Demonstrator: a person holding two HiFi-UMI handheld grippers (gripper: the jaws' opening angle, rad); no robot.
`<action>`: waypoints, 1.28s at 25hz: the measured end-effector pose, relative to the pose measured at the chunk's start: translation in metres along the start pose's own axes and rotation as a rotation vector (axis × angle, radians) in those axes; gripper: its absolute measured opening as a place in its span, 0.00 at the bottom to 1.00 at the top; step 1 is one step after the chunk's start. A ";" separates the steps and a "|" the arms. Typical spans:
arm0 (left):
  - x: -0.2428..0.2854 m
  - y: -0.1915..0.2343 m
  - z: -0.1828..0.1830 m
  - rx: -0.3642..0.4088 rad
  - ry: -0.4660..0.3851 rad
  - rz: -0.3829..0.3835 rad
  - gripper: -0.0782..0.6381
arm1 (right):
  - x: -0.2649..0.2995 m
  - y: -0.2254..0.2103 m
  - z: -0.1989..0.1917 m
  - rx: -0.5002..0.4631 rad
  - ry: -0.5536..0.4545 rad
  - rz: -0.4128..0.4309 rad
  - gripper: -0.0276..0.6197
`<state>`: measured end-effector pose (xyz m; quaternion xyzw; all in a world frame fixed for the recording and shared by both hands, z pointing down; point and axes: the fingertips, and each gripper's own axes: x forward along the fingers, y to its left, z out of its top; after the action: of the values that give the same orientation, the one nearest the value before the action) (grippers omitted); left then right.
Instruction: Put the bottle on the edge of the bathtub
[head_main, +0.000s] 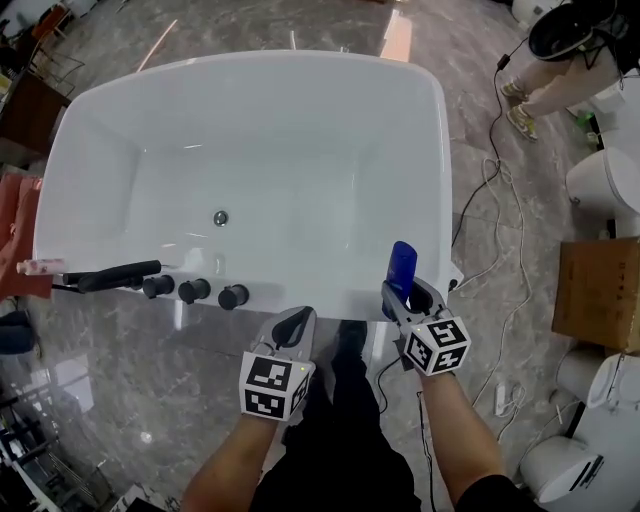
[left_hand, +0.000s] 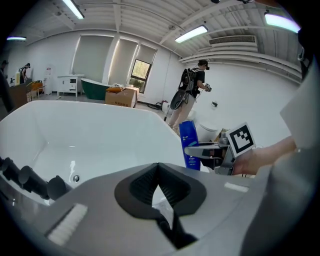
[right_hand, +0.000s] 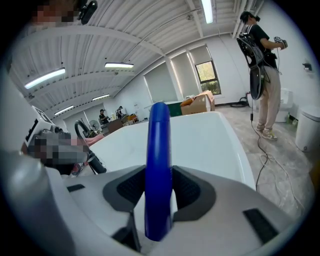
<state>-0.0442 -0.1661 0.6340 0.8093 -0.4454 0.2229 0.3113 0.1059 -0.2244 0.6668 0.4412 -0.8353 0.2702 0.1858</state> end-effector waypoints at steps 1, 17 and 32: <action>0.001 0.001 -0.002 -0.005 0.002 0.002 0.12 | 0.003 -0.001 -0.003 -0.006 0.003 0.000 0.29; 0.003 -0.008 -0.032 0.004 0.037 0.004 0.12 | 0.002 -0.014 -0.015 -0.022 -0.106 -0.066 0.29; -0.003 -0.016 -0.046 0.014 0.045 -0.003 0.12 | 0.007 -0.012 0.001 -0.053 -0.180 -0.056 0.29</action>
<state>-0.0361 -0.1254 0.6600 0.8069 -0.4354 0.2438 0.3161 0.1116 -0.2348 0.6736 0.4817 -0.8429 0.2021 0.1291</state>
